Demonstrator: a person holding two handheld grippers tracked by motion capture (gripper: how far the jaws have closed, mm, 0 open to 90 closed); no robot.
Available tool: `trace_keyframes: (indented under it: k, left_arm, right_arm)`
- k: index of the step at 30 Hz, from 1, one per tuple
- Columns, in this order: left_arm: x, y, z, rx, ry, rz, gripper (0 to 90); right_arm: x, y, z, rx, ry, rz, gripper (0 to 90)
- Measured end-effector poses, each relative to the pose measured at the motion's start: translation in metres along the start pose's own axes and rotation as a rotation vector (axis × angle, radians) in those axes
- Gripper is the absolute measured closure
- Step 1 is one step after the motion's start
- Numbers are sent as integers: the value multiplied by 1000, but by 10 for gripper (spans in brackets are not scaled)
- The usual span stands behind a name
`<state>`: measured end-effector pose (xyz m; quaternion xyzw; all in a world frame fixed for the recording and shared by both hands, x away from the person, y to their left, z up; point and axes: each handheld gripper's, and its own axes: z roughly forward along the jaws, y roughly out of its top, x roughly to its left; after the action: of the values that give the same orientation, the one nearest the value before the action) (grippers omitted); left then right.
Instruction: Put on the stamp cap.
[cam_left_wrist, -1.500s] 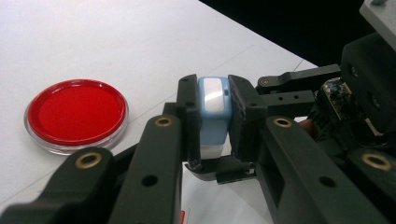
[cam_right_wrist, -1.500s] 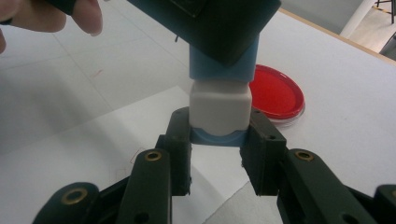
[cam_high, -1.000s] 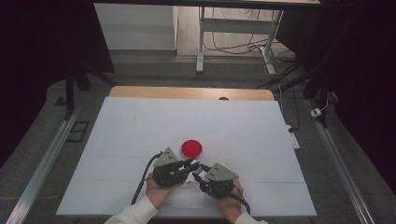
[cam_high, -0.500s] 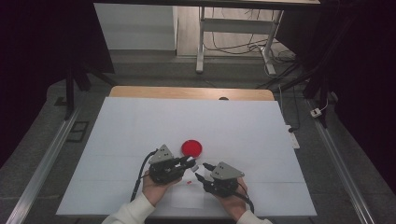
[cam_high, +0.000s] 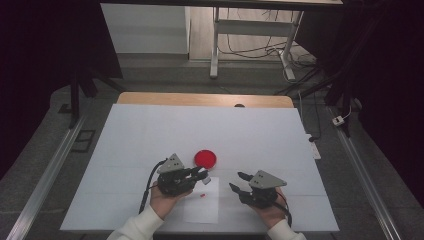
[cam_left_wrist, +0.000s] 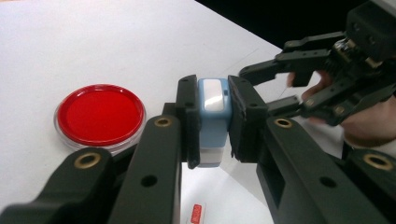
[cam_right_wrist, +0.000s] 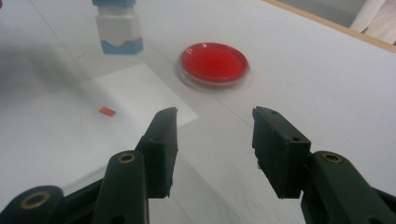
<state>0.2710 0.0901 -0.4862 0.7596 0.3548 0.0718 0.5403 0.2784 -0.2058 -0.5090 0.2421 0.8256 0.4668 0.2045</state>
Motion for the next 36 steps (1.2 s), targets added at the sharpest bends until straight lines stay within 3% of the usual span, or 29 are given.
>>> trace_keyframes:
  k: [10, 22, 25, 29, 36]
  left_arm:
    - [4, 1, 2, 16, 5, 18, 747]
    - [8, 4, -1, 26, 42, 60, 747]
    - [8, 6, -3, 25, 46, 71, 747]
    - [9, 10, -7, 23, 54, 82, 747]
    - [13, 12, -10, 26, 61, 82, 747]
  right_arm:
    - [-29, -17, -36, 9, -42, 44, 473]
    - [-61, -42, -70, 52, -138, 85, 461]
    - [-68, -48, -75, 68, -162, 99, 458]
    - [-74, -53, -78, 64, -161, 121, 455]
    - [-76, -55, -75, 83, -148, 105, 452]
